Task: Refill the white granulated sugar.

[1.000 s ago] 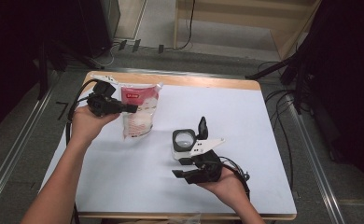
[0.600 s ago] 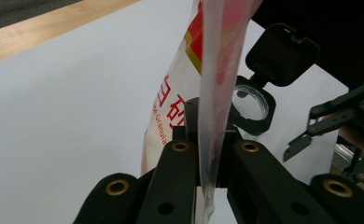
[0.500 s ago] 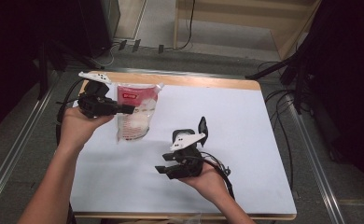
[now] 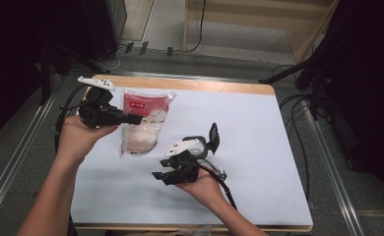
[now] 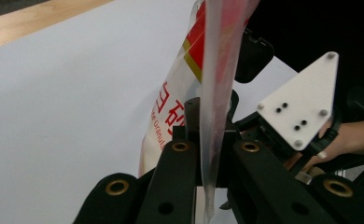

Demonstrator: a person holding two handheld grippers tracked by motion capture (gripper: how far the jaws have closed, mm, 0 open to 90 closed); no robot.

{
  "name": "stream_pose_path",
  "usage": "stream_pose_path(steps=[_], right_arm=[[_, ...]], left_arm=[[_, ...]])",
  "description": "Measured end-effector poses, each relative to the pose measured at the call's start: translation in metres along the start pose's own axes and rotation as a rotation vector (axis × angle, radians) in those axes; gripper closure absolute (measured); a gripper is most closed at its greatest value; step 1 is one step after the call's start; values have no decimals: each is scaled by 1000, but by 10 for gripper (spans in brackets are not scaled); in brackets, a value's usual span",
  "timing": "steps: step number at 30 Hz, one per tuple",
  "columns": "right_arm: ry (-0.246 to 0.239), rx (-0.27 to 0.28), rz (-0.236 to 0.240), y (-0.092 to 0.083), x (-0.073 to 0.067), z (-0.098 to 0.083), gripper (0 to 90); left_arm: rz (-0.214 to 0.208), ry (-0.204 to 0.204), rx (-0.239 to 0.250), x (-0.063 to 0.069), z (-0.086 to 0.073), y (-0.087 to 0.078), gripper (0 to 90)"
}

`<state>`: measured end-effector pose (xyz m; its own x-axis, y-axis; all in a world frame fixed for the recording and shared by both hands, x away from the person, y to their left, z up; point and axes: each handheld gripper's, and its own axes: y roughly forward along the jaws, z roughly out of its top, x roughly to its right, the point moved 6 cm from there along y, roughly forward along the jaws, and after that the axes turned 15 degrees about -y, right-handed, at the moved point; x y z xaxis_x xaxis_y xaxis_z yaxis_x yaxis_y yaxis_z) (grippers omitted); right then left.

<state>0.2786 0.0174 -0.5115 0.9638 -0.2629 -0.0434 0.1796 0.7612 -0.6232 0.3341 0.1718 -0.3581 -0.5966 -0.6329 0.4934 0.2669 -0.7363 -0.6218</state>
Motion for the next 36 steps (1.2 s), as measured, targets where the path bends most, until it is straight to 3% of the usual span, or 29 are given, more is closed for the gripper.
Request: stream_pose_path(steps=[8, 14, 23, 25, 32, 35, 36], right_arm=[[-15, 8, -24, 11, 2, -5, 512], [-33, 23, -45, 15, 3, -6, 516], [-40, 80, -101, 16, 4, -2, 523], [-51, 104, -129, 15, 5, 0, 523], [-66, 187, -196, 11, 5, 2, 533], [-95, 214, -199, 9, 0, 4, 543], [-122, 199, -218, 8, -3, 5, 545]], left_arm=[[-50, -13, -4, 10, -5, -2, 900], [-65, -19, -17, 20, -9, -2, 900], [-116, -42, -42, 37, -13, -3, 900], [-135, -81, -53, 40, -14, -3, 900], [-192, -151, -80, 42, -16, 0, 900], [-162, -173, -71, 34, -17, 6, 900], [-162, -182, -73, 32, -17, 7, 900]])
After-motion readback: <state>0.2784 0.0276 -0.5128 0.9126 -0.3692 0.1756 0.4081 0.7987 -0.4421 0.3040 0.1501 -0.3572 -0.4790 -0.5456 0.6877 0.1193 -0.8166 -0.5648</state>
